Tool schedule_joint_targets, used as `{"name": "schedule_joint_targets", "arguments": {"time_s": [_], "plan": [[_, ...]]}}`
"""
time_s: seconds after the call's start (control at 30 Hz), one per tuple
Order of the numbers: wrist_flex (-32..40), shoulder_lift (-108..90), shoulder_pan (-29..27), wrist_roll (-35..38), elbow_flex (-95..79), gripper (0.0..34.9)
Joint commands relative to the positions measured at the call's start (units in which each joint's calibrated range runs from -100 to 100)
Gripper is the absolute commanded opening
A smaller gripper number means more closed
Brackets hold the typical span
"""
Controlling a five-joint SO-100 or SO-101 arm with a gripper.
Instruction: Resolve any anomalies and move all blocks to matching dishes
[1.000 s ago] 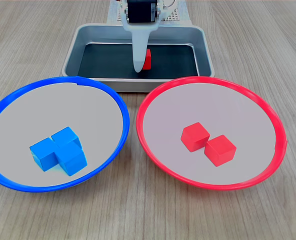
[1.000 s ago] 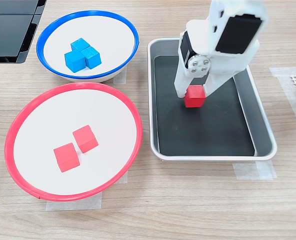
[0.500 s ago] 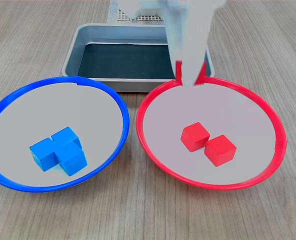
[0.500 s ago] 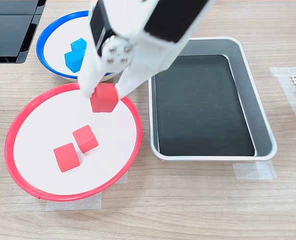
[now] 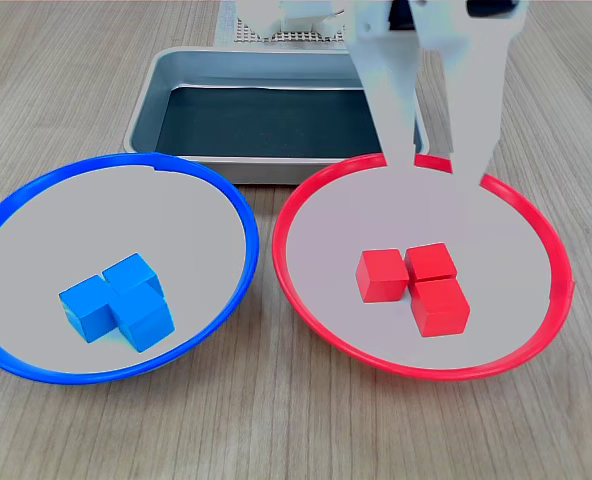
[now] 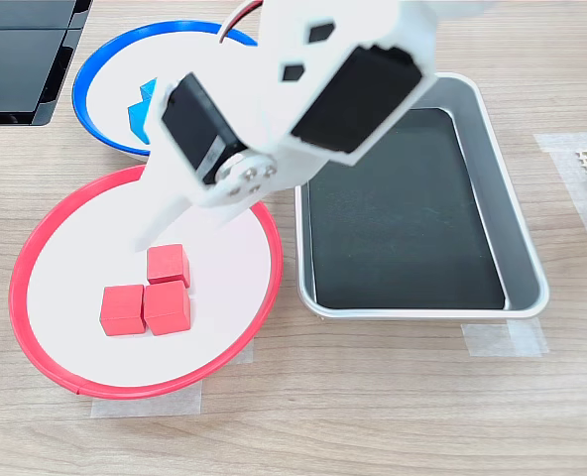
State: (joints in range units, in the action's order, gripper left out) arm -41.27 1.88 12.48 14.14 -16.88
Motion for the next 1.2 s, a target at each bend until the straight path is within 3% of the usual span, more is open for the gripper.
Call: {"name": "schedule_joint_targets", "arguments": {"time_s": [0.0,0.13,0.27,0.37,0.63,0.9,1.17], "plan": [[10.77,-17.1,-2.92,-1.37,-13.85,0.2],[22.74,-35.69,-6.69,-3.57,-37.79,0.1],[28.93,-53.69,-10.55,-7.42,-58.36,0.0],[24.81,-68.78,-12.71,-9.28,-68.74,0.0],[3.51,-92.92,-14.5,-11.09,-78.21,0.0],[-1.2,-98.89,-17.32,-11.77,-83.12,0.0],[-6.15,-100.94,-15.25,-14.8,-83.12,0.0]]}}
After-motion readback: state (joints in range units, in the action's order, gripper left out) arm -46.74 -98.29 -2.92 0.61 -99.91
